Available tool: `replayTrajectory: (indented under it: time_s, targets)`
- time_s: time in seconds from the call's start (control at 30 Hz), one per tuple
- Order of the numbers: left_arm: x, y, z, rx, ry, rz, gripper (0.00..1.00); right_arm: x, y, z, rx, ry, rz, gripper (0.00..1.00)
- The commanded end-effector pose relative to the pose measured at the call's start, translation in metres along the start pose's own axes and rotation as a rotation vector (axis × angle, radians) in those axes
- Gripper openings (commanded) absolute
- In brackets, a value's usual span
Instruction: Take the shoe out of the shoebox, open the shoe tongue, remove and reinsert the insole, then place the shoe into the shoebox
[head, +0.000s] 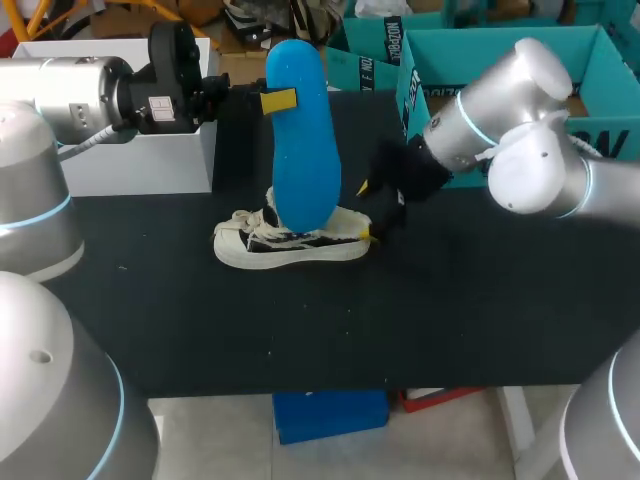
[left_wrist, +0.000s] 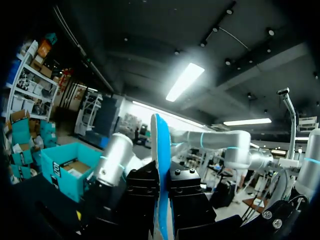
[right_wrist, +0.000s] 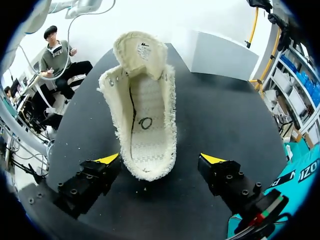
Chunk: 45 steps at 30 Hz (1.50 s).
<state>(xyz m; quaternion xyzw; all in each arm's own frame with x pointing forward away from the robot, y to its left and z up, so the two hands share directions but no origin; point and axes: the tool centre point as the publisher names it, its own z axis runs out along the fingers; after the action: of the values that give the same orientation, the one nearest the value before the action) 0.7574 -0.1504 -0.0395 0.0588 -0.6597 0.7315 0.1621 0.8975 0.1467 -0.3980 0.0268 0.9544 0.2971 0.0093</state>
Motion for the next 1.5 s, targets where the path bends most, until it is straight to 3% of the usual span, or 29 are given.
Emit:
replayTrajectory:
  time_s: [0.03, 0.43, 0.5, 0.93, 1.23, 1.5]
  targets:
    - [0.0, 0.002, 0.001, 0.002, -0.004, 0.002, 0.0, -0.006, 0.013, -0.01, 0.274, 0.012, 0.0, 1.0]
    - [0.0, 0.002, 0.001, 0.002, -0.004, 0.002, 0.0, -0.017, 0.038, -0.005, 0.531, 0.01, -0.021, 1.0]
    - [0.0, 0.002, 0.001, 0.002, -0.004, 0.002, 0.0, -0.018, 0.044, -0.003, 0.628, 0.011, -0.03, 1.0]
    - [0.0, 0.002, 0.001, 0.002, -0.004, 0.002, 0.0, -0.018, 0.071, 0.019, 0.805, 0.026, -0.059, 1.0]
    - [0.0, 0.002, 0.001, 0.002, -0.004, 0.002, 0.0, -0.019, 0.077, 0.034, 0.817, 0.043, -0.066, 1.0]
    - [0.0, 0.002, 0.001, 0.002, -0.004, 0.002, 0.0, -0.02, 0.074, 0.044, 0.76, 0.053, -0.053, 1.0]
